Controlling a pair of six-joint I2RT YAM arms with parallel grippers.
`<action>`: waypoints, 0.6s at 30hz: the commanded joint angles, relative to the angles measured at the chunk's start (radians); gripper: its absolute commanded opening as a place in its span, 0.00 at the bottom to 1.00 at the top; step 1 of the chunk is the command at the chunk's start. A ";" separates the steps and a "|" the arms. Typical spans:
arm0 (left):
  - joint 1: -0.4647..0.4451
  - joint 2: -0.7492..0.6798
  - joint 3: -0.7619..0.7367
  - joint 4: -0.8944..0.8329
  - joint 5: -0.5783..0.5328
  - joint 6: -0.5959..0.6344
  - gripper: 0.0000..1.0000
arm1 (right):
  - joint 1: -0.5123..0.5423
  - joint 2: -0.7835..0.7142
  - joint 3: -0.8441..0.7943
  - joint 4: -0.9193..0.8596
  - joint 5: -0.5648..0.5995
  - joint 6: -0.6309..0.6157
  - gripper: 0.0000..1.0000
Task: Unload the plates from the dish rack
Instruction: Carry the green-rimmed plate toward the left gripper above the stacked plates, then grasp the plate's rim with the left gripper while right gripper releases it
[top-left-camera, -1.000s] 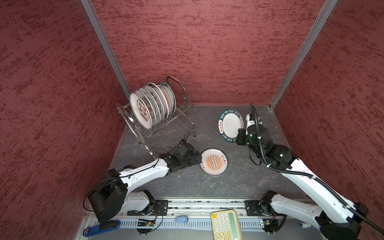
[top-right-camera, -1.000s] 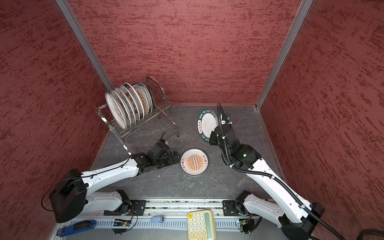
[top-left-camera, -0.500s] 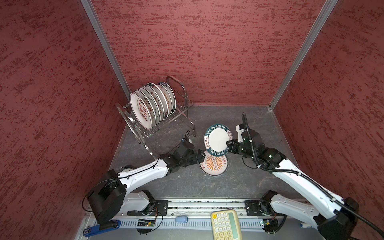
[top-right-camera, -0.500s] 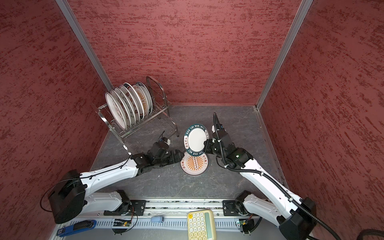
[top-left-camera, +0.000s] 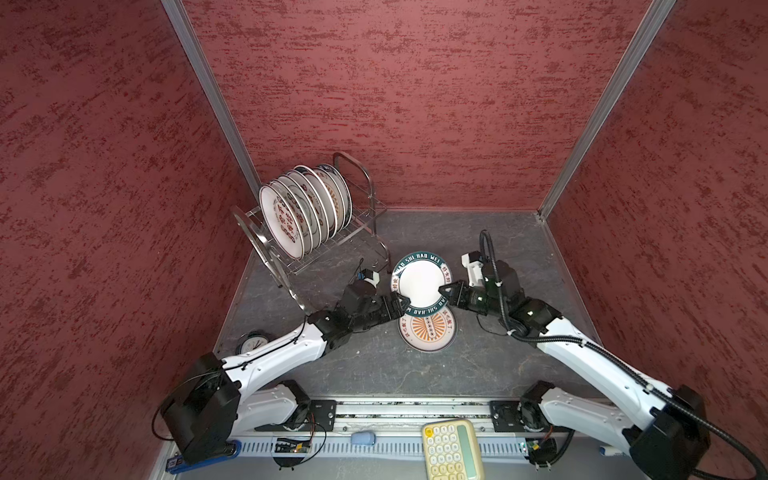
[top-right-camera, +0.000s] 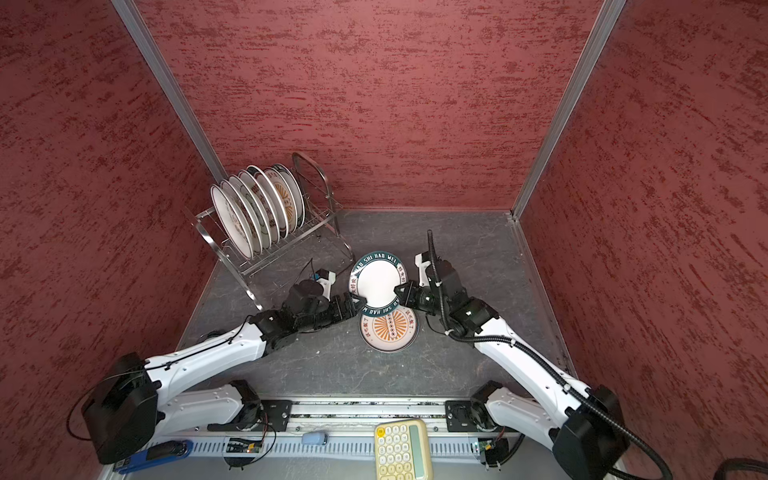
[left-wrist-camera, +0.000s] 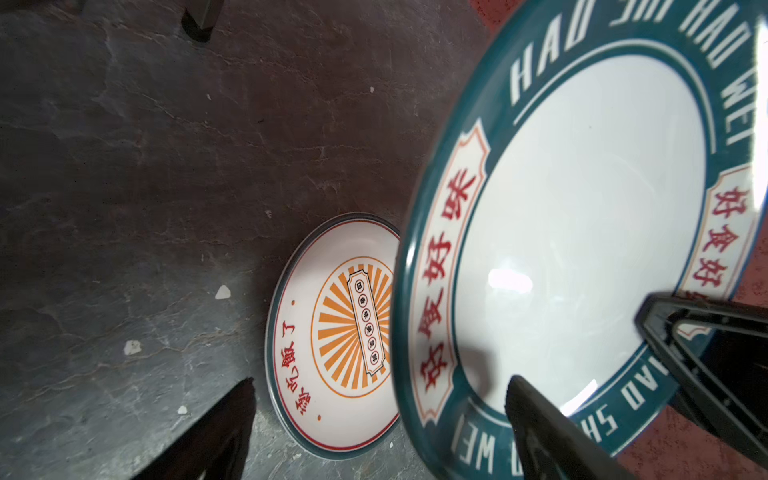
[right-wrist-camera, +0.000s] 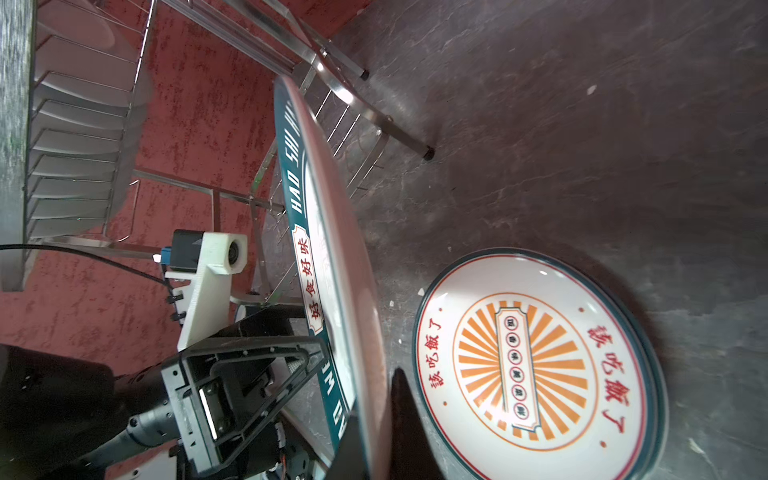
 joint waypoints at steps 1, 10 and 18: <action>0.025 -0.004 -0.033 0.129 0.066 -0.020 0.89 | -0.020 0.017 -0.029 0.186 -0.128 0.073 0.00; 0.048 -0.010 -0.053 0.238 0.141 -0.033 0.57 | -0.055 0.048 -0.109 0.333 -0.207 0.141 0.00; 0.072 0.033 -0.069 0.344 0.219 -0.058 0.38 | -0.068 0.098 -0.139 0.433 -0.265 0.171 0.00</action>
